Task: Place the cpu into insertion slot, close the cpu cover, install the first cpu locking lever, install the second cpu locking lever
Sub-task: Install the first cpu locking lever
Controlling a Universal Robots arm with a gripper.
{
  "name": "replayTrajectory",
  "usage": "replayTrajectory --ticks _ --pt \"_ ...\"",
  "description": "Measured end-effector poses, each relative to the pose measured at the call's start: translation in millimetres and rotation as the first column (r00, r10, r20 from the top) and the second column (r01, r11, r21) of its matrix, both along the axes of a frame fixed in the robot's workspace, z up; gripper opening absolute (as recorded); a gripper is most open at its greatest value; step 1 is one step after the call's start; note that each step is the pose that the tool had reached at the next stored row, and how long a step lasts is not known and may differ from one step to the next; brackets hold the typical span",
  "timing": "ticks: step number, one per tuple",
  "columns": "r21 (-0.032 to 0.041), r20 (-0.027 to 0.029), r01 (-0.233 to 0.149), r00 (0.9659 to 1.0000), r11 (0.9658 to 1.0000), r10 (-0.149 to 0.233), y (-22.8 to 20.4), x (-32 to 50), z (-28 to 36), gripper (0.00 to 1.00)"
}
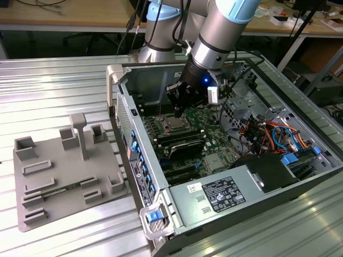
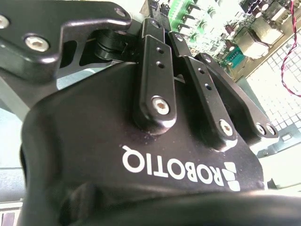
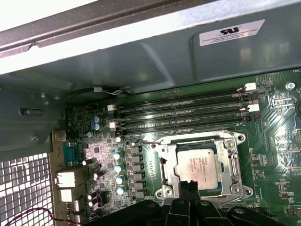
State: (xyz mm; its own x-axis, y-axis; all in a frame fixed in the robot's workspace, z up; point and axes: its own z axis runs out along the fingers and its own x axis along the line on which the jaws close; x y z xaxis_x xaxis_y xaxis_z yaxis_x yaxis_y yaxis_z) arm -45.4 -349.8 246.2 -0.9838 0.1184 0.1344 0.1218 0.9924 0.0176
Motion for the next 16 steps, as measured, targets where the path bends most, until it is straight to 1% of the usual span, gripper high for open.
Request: replayTrajectory --ticks 16 --pt "0.0034 0.0 -0.03 0.9996 0.9996 0.03 0.0 0.0 0.0 0.11"
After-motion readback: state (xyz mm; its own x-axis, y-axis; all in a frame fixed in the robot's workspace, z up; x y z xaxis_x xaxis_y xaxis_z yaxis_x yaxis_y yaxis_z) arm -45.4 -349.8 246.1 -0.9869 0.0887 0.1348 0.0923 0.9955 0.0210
